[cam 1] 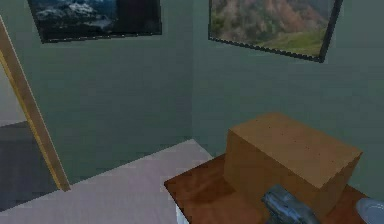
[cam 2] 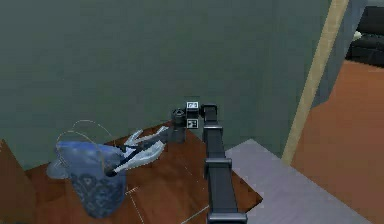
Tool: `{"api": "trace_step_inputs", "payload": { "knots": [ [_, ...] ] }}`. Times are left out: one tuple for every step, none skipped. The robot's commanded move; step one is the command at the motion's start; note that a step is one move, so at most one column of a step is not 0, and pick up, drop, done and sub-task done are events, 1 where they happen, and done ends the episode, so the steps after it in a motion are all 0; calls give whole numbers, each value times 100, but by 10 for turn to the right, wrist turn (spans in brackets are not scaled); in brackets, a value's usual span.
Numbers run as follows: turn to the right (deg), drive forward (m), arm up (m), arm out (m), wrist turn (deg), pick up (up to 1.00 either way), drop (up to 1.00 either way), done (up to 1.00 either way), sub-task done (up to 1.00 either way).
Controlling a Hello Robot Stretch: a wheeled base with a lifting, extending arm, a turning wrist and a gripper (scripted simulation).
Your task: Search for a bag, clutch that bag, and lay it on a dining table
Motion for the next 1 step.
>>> {"api": "trace_step_inputs", "payload": {
  "knots": [
    [0, 0, -32, 0, 0, 0, 0, 0, 0]
  ]
}}
